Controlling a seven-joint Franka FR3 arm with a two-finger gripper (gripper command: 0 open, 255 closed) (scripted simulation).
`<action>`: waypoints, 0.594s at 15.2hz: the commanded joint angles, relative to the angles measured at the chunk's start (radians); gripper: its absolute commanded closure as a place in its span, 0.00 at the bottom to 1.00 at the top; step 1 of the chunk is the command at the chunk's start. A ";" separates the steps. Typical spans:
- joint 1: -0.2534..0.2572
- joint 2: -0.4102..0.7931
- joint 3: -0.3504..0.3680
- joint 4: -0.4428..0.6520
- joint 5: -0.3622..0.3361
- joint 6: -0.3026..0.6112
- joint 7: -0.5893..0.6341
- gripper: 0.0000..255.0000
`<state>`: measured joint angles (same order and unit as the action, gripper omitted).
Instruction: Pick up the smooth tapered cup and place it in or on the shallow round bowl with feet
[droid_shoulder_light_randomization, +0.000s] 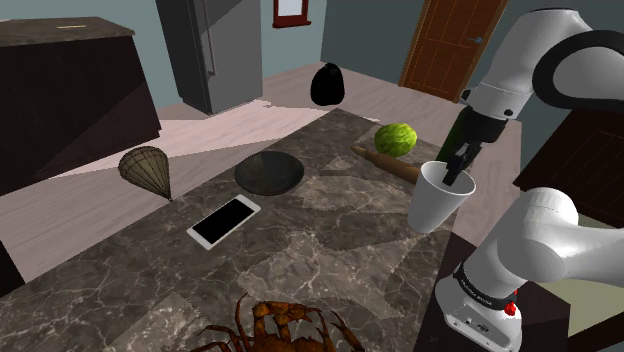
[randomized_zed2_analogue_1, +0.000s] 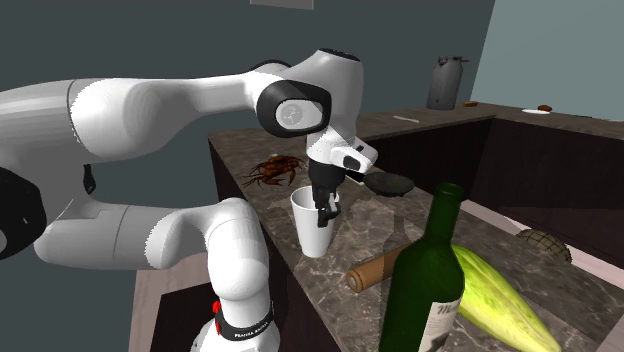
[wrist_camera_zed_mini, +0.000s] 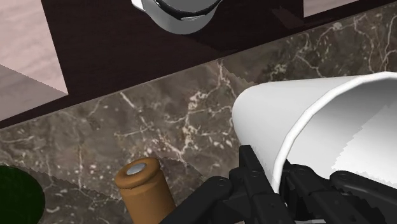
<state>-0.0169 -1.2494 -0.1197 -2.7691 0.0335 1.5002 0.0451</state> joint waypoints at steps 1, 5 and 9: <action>0.000 0.000 0.000 0.000 0.000 0.000 0.000 1.00; 0.001 0.005 0.001 0.015 0.001 -0.010 0.001 1.00; 0.006 0.028 0.005 0.077 0.007 -0.048 0.007 1.00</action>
<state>-0.0116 -1.2277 -0.1147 -2.7096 0.0394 1.4625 0.0513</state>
